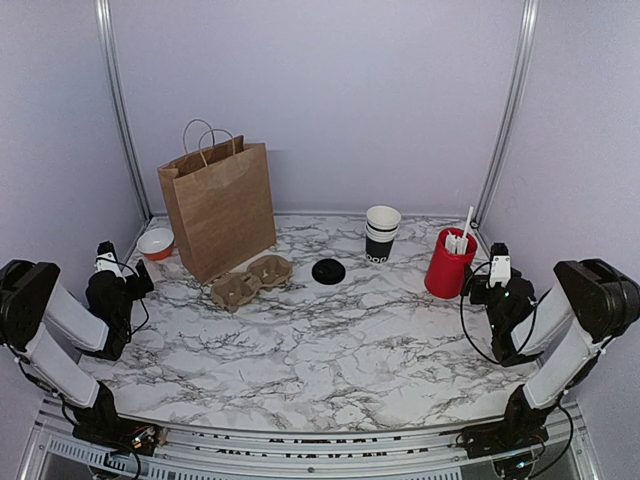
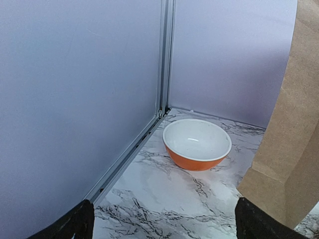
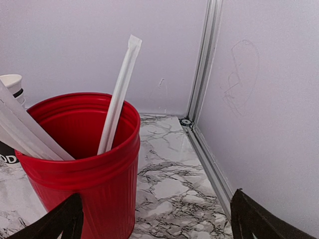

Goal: Pack the takeout coffee

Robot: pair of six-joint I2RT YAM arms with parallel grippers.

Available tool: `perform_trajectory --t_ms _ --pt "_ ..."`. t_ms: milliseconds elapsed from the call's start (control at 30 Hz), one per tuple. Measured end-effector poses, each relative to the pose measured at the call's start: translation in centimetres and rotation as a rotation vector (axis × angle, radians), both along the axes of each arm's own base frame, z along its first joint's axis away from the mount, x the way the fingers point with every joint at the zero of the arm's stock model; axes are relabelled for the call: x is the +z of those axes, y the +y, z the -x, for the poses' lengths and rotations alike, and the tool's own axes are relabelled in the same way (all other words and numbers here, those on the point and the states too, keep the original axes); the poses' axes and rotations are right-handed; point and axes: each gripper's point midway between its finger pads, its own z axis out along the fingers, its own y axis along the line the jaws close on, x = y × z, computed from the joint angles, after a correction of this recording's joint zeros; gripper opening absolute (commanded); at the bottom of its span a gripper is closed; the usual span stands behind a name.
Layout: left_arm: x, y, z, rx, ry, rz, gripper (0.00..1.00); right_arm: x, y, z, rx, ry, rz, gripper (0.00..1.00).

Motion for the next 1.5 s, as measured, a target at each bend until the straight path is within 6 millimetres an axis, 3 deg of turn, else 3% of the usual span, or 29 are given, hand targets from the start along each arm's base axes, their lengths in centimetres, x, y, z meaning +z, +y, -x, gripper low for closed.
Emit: perform_trajectory --t_ms 300,433,533,633,700,767,833,967,1067,1167,1333,1500 --pt "0.0 0.1 0.0 0.009 0.003 -0.001 0.99 0.2 -1.1 0.3 -0.064 -0.011 -0.017 1.0" --pt "0.4 -0.9 0.1 0.021 0.035 -0.042 0.99 2.2 -1.2 1.3 -0.105 -0.059 -0.012 1.0" --pt "4.5 -3.5 -0.3 -0.025 -0.02 -0.029 0.99 5.1 0.7 2.1 -0.092 -0.132 -0.005 1.0" --pt "10.5 -5.0 0.3 -0.069 -0.173 0.079 0.99 6.4 2.7 2.7 -0.071 -0.134 -0.01 1.0" --pt "12.1 -6.2 0.7 -0.111 -0.208 0.144 0.99 6.7 3.6 2.4 -0.065 -0.094 -0.018 1.0" --pt "11.8 -7.9 0.9 -0.168 -0.183 0.181 0.99 7.7 4.4 2.2 -0.063 -0.072 -0.04 1.0" --pt "10.2 -10.2 1.0 -0.239 -0.106 0.22 0.99 8.6 5.5 2.6 -0.04 -0.063 -0.07 1.0" --pt "6.7 -13.0 1.7 -0.326 0.05 0.278 0.99 7.8 9.1 4.3 0.049 0.014 -0.116 1.0" --pt "4.7 -12.6 2.6 -0.282 0.129 0.347 0.99 5.9 11.9 5.7 0.119 0.107 -0.126 1.0" --pt "4.3 -11.3 3.9 -0.21 0.136 0.429 0.99 3.8 13.7 6.9 0.162 0.193 -0.138 1.0" --pt "4.8 -11.7 4.7 -0.249 0.117 0.491 0.99 1.7 14.0 7.4 0.146 0.296 -0.176 1.0" --pt "2.5 -13.4 4.2 -0.296 0.246 0.457 0.99 1.3 14.1 7.4 0.128 0.322 -0.244 1.0"
